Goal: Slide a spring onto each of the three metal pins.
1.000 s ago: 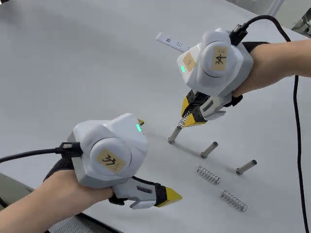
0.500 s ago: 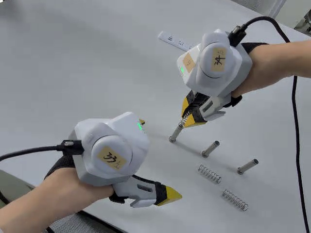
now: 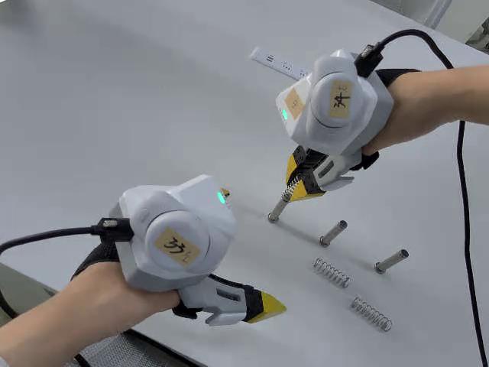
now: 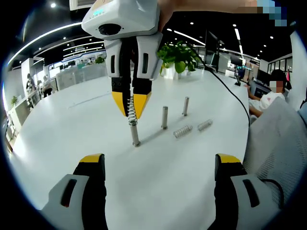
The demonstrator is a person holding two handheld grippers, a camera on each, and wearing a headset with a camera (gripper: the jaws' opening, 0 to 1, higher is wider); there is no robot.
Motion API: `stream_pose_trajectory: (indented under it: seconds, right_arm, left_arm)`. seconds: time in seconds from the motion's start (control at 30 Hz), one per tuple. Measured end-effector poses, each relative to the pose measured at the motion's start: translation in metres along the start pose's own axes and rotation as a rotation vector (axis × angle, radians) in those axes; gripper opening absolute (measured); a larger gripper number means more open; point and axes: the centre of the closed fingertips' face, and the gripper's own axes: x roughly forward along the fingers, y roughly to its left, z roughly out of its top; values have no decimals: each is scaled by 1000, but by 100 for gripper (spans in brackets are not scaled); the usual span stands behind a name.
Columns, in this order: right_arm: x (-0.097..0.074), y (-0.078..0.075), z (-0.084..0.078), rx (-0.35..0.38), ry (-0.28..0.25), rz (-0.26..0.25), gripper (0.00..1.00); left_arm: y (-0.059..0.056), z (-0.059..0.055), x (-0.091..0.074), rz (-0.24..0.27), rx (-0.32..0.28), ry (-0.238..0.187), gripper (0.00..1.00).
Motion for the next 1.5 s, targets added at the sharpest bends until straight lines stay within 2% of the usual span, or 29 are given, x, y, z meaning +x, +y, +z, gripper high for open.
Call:
stream_pose_trajectory:
  seconds: [0.3, 0.8, 1.07, 1.17, 1.5]
  right_arm:
    - [16, -2, 0, 6, 16, 16, 8]
    - [36, 4, 0, 33, 30, 43, 8]
    - [43, 6, 2, 37, 41, 43, 8]
    - [46, 3, 1, 41, 38, 37, 8]
    - [48, 6, 0, 68, 26, 33, 8]
  left_arm:
    - [1, -3, 0, 1, -6, 8, 93]
    - [1, -5, 0, 0, -12, 13, 91]
    - [1, -5, -1, 2, -8, 14, 91]
    - [1, -5, -1, 1, -8, 12, 90]
    - [0, -7, 0, -4, -6, 22, 90]
